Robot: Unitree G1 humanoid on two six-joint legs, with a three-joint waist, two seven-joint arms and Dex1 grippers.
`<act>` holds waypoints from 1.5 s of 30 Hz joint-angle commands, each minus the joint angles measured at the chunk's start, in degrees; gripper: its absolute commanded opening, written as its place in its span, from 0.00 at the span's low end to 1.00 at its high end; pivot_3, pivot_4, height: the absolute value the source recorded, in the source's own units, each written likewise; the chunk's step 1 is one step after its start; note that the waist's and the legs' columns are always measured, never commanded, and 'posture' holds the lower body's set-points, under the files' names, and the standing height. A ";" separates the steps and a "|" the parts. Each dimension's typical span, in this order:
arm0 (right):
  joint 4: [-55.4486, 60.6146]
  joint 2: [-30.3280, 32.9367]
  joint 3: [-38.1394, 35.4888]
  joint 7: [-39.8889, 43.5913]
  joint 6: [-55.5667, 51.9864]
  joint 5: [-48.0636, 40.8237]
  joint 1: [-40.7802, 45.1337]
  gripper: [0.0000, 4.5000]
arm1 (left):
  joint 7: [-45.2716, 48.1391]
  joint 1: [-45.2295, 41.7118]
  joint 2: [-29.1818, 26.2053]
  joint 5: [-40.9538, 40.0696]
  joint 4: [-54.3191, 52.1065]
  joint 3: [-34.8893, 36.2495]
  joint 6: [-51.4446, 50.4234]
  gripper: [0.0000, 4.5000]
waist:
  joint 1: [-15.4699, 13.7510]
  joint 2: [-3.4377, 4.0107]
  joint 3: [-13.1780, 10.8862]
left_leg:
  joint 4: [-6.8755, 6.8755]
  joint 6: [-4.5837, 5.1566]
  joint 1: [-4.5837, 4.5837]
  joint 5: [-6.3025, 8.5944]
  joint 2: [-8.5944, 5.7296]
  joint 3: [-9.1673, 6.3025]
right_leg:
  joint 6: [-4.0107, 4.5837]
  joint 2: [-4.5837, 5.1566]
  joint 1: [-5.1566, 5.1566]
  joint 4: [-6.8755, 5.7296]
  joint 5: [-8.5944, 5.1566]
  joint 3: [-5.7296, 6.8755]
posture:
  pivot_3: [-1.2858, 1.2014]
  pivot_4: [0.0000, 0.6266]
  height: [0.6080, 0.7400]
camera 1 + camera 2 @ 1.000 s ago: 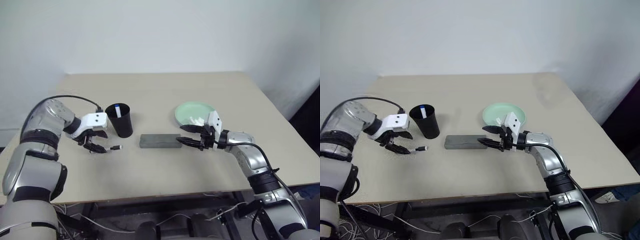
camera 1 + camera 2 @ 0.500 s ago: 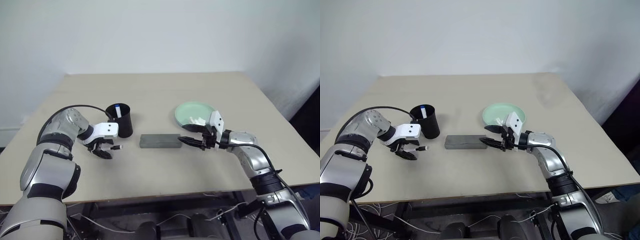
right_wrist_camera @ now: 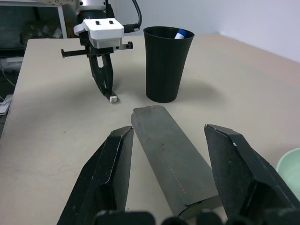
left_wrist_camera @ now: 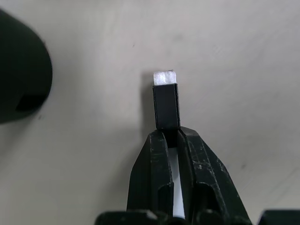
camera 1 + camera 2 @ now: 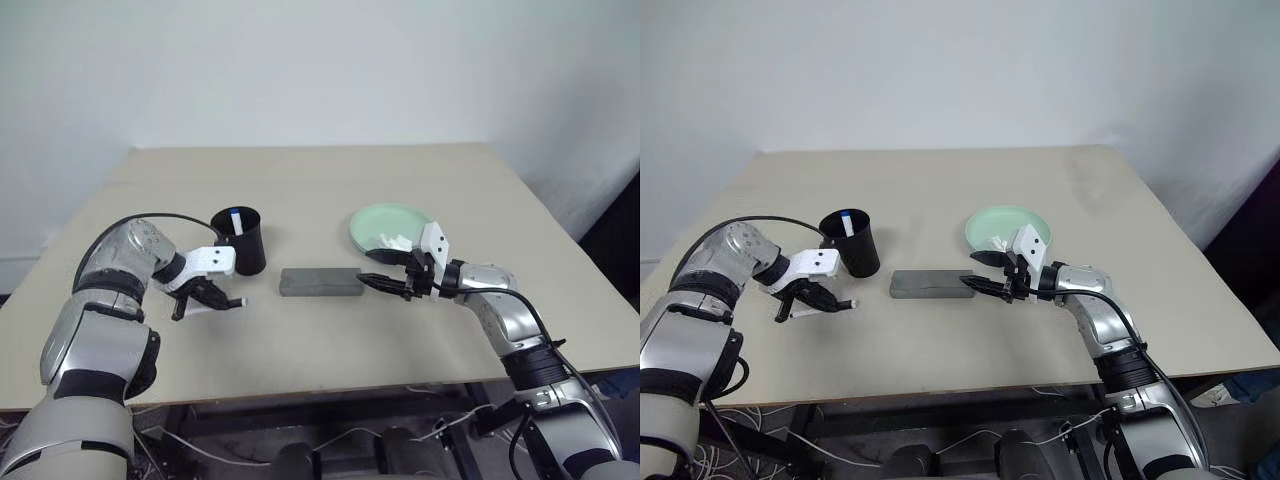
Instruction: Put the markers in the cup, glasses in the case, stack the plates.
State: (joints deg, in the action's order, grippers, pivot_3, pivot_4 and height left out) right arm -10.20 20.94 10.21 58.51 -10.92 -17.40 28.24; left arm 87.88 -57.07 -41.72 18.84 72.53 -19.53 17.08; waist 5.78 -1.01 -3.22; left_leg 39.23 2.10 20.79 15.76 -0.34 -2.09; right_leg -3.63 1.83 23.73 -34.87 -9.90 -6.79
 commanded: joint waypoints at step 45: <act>0.85 -0.42 -1.11 0.81 1.14 0.30 1.64 0.58 | -31.41 6.14 11.24 -39.96 -15.15 35.79 -4.99 0.06 | 0.00 -0.05 0.00 | -0.03 -0.04 -0.13 0.00 -0.02 -0.04 | -0.01 0.03 -0.08 0.01 0.03 0.10 | 0.52 0.00 0.97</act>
State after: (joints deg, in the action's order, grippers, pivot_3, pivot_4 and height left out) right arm -11.06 20.44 10.38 59.57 -10.84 -16.77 28.98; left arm 56.40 -50.55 -30.34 -20.93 58.19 15.05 11.71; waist 5.79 -1.06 -3.22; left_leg 39.21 2.06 20.67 15.76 -0.36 -2.14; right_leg -3.65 1.85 23.65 -34.87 -9.87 -6.69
